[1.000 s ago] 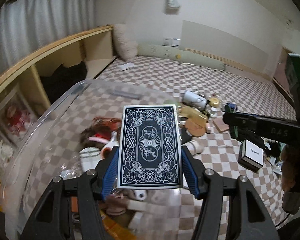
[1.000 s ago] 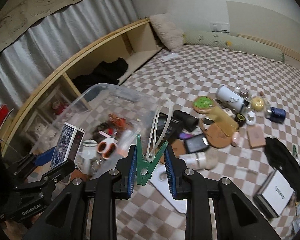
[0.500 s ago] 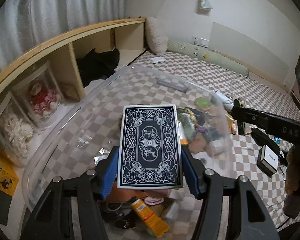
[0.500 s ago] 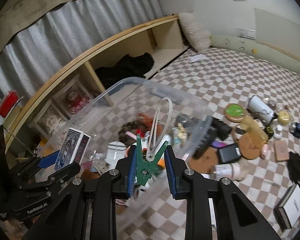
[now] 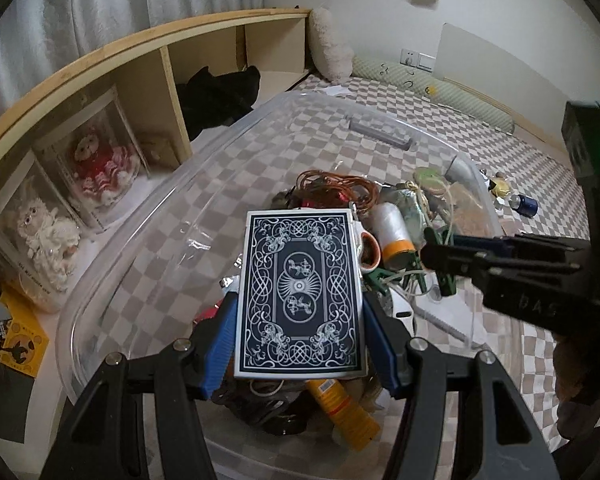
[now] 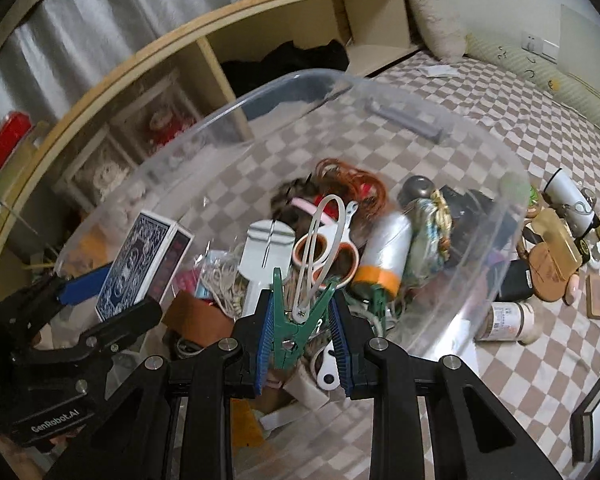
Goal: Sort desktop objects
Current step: 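Carry the card deck and green clip up toward the clear bin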
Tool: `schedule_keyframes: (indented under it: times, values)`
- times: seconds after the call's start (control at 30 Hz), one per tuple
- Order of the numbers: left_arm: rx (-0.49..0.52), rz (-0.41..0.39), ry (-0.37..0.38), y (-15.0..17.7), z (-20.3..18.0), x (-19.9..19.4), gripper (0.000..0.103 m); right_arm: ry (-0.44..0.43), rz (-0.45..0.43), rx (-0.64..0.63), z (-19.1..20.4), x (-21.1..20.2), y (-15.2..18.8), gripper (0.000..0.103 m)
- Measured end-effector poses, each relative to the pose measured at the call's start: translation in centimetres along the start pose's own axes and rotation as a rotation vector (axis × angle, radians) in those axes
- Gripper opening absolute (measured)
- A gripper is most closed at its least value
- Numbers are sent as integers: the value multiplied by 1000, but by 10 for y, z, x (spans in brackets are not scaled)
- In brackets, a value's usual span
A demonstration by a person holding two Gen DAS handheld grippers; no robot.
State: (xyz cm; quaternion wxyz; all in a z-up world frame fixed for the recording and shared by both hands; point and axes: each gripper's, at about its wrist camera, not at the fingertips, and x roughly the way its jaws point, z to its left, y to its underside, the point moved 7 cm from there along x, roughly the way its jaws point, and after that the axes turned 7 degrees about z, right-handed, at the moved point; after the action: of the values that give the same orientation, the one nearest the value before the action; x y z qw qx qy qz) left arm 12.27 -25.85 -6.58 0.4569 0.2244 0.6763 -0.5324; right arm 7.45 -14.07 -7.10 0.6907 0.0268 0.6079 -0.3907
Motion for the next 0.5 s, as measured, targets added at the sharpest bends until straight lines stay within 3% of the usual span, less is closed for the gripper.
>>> schedule_keyframes:
  times: [0.5]
  values:
    - [2,18,10,2,1,4,60,57,21,-3,3,5,6,29]
